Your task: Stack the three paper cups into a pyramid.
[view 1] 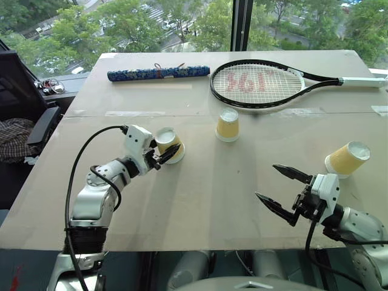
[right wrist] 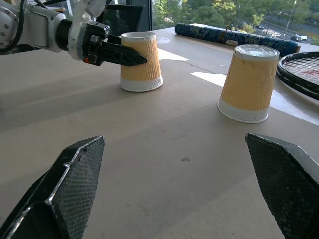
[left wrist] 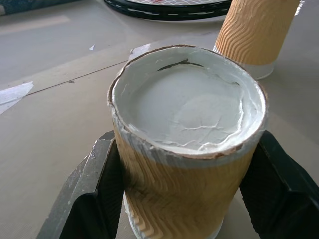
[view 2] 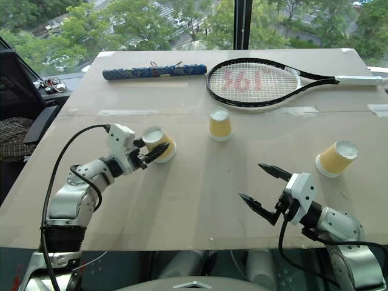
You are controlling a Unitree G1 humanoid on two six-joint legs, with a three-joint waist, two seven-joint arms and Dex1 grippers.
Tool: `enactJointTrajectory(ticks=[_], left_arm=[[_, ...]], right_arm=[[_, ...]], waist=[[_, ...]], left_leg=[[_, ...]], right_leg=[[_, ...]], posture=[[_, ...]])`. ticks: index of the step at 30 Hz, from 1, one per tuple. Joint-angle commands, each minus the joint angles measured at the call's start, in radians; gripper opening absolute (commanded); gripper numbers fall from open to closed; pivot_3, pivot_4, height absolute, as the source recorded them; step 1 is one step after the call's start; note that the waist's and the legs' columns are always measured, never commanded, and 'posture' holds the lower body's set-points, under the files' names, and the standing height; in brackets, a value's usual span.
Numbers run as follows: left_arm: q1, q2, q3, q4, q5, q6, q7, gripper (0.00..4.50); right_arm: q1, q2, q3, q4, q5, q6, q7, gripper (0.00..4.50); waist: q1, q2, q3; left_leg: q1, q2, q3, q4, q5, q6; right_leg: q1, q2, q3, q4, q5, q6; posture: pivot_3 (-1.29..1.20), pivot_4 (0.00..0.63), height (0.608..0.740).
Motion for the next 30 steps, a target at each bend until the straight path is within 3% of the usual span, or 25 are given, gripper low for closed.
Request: enactJointTrajectory(ticks=[1,6,10,13,20,24,28,30], left_arm=[[-0.037,0.006,-0.039,-0.083,-0.066,0.016,-0.114,2.53],[-0.165,-0.076,-0.211,-0.09,-0.064,0.069,-0.208,2.53],[-0.26,-0.161,-0.301,0.01,-0.01,0.041,-0.23,2.53],[-0.364,-0.276,-0.385,0.177,0.065,-0.033,-0.238,2.53],[-0.485,-0.44,-0.442,0.444,0.172,-0.183,-0.242,2.53],[-0.501,-0.475,-0.458,0.505,0.207,-0.209,-0.259,2.53],[-0.488,-0.487,-0.447,0.489,0.214,-0.226,-0.266,4.32],[-0.477,-0.481,-0.413,0.419,0.179,-0.198,-0.263,4.42]], right_arm=[[0.036,0.009,-0.046,-0.05,-0.005,-0.027,-0.037,4.5],[0.133,0.028,-0.105,-0.058,-0.035,-0.062,-0.087,4.5],[0.204,0.038,-0.164,-0.055,-0.03,-0.096,-0.095,4.5],[0.293,0.042,-0.246,-0.047,-0.012,-0.131,-0.078,4.5],[0.375,0.049,-0.316,-0.068,0.016,-0.144,-0.066,4.5],[0.39,0.056,-0.324,-0.08,0.013,-0.143,-0.076,4.5],[0.392,0.061,-0.324,-0.089,0.01,-0.139,-0.082,4.5],[0.39,0.061,-0.321,-0.094,0.011,-0.135,-0.086,4.5]], waist=[[0.001,0.0,0.0],[0.01,-0.001,0.0],[0.003,-0.002,0.001],[0.007,-0.001,0.0],[0.0,-0.004,0.002],[-0.001,-0.004,0.002],[0.0,-0.004,0.002],[0.0,-0.004,0.002]], left_leg=[[0.0,0.0,0.0,0.0,0.0,0.0],[0.0,-0.001,0.0,0.001,0.0,0.0],[0.0,-0.001,0.0,0.002,0.0,0.0],[0.001,-0.001,-0.001,0.001,0.0,0.0],[0.001,-0.001,0.0,0.002,0.0,0.001],[0.001,-0.001,0.0,0.001,0.0,0.001],[0.001,-0.001,0.0,0.002,0.0,0.001],[0.001,-0.001,0.0,0.002,0.0,0.001]], right_leg=[[0.0,0.0,0.0,0.0,0.0,0.0],[0.0,0.001,-0.001,0.0,0.0,0.0],[0.001,0.0,0.001,0.0,0.0,0.0],[0.0,0.001,0.003,0.001,0.0,0.0],[0.0,0.001,0.004,0.0,0.0,0.001],[0.0,0.001,0.004,0.0,0.0,0.001],[0.0,0.001,0.004,0.0,0.0,0.001],[0.0,0.001,0.004,0.0,0.0,0.001]], posture=[[0.0,0.15,0.74],[0.0,0.15,0.74],[0.0,0.15,0.74],[0.0,0.15,0.74],[0.0,0.15,0.74],[0.0,0.15,0.74],[0.0,0.15,0.74],[0.0,0.15,0.74]])
